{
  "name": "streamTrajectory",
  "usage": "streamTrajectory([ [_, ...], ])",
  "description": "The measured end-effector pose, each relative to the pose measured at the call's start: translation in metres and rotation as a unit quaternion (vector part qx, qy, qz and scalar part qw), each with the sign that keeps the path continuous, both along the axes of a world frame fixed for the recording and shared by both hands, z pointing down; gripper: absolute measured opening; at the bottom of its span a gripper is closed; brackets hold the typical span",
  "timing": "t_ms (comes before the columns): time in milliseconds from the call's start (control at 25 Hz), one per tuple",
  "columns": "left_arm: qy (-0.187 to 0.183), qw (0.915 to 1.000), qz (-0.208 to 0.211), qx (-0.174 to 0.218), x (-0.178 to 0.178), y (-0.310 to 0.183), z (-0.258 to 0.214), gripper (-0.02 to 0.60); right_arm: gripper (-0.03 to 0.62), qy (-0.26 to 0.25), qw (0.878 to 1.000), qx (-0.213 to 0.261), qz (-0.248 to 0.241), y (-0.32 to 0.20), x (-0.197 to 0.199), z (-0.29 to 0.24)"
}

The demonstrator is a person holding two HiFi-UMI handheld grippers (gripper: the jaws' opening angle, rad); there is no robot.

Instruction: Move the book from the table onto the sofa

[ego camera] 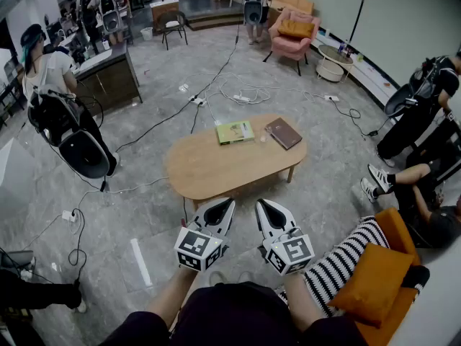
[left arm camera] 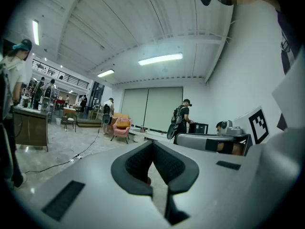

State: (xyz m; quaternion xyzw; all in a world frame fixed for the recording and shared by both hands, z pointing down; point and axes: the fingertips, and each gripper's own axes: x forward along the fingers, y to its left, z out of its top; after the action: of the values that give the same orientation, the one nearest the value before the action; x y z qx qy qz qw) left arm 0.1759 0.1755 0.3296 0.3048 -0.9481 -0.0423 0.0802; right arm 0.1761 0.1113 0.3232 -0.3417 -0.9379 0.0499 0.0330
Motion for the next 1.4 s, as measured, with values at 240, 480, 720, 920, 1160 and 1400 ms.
streamTrajectory([
  [240, 0.002, 1.0000, -0.002, 0.002, -0.003, 0.014, -0.001, 0.014, 0.025, 0.005, 1.000, 0.003, -0.002, 0.014, -0.002, 0.002],
  [480, 0.002, 1.0000, 0.002, 0.004, -0.011, 0.025, 0.004, 0.014, 0.025, 0.005, 1.000, 0.006, 0.001, 0.025, -0.010, 0.008],
  [720, 0.005, 0.9999, 0.005, 0.009, -0.020, 0.039, 0.006, 0.014, 0.025, 0.006, 1.000, 0.001, 0.004, 0.035, -0.019, 0.007],
  [920, 0.009, 0.9998, 0.011, 0.010, -0.024, 0.052, 0.026, 0.014, 0.025, 0.007, 1.000, 0.004, 0.020, 0.042, -0.023, 0.025],
  [1160, 0.021, 0.9996, 0.014, 0.014, -0.042, 0.058, 0.016, 0.014, 0.025, 0.015, 0.999, 0.005, 0.029, 0.042, -0.039, 0.015],
  [1400, 0.036, 0.9992, 0.014, 0.013, -0.073, 0.054, 0.025, 0.014, 0.025, 0.030, 0.999, 0.002, 0.032, 0.034, -0.073, 0.025],
])
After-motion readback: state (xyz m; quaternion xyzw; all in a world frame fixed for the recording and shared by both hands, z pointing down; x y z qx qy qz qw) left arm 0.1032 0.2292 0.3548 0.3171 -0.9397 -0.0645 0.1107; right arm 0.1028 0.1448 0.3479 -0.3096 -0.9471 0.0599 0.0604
